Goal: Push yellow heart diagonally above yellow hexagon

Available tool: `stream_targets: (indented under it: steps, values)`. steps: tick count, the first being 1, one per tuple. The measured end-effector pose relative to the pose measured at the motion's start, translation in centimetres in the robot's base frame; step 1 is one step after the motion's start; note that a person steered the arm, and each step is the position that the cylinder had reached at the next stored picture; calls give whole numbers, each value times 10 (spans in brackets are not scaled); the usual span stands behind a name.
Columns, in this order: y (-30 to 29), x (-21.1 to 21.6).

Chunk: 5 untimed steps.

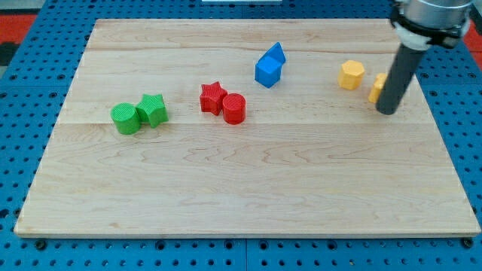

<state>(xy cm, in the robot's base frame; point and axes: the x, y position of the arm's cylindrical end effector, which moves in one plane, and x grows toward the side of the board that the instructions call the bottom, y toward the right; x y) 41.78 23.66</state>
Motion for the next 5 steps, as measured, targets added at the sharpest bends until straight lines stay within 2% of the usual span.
stream_targets:
  steps: [1, 3, 5]
  values:
    - [-2, -8]
    - [-18, -72]
    - [-49, -89]
